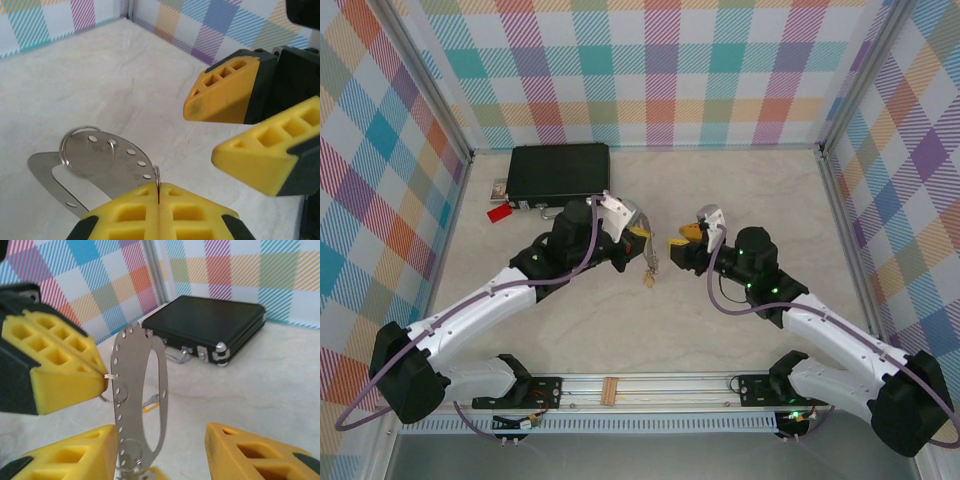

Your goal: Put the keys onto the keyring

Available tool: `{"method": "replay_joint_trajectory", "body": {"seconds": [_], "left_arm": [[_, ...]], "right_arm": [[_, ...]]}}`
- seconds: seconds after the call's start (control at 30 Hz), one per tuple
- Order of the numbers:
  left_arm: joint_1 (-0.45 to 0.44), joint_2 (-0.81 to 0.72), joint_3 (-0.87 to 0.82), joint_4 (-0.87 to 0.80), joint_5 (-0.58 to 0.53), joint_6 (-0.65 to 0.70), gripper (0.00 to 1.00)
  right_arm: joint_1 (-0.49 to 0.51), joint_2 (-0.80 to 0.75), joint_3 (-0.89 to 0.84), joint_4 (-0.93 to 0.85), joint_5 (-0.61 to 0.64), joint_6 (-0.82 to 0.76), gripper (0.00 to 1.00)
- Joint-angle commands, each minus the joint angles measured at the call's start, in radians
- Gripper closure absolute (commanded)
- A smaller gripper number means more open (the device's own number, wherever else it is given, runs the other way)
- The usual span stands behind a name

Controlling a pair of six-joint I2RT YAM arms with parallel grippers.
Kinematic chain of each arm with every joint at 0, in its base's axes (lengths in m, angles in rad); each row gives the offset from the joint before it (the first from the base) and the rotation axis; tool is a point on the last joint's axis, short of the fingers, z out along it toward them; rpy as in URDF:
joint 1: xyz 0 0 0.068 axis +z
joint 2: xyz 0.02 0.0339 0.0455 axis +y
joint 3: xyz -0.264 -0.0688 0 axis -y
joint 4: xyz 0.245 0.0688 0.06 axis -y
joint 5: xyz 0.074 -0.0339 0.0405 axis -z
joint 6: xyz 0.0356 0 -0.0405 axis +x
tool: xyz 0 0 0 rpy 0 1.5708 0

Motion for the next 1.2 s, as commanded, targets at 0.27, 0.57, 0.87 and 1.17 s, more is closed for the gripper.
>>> {"method": "replay_joint_trajectory", "body": {"seconds": [0.27,0.57,0.87,1.17], "left_arm": [[-0.010,0.015,-0.192,0.622,0.047,0.212,1.00],[-0.092,0.039,-0.257,0.808,-0.228,0.504,1.00],[-0.110,0.041,-0.297,0.945,-0.278,0.589,1.00],[-0.109,0.027,-0.315,0.947,-0.264,0.583,1.00]], "right_arm": [[-0.006,-0.005,0.026,-0.015,0.090,-0.012,0.50],[-0.019,-0.019,0.082,-0.085,0.178,-0.021,0.49],[-0.020,0.050,0.158,-0.115,0.162,-0.027,0.49],[-0.020,0.068,0.176,-0.118,0.151,-0.018,0.49]]}}
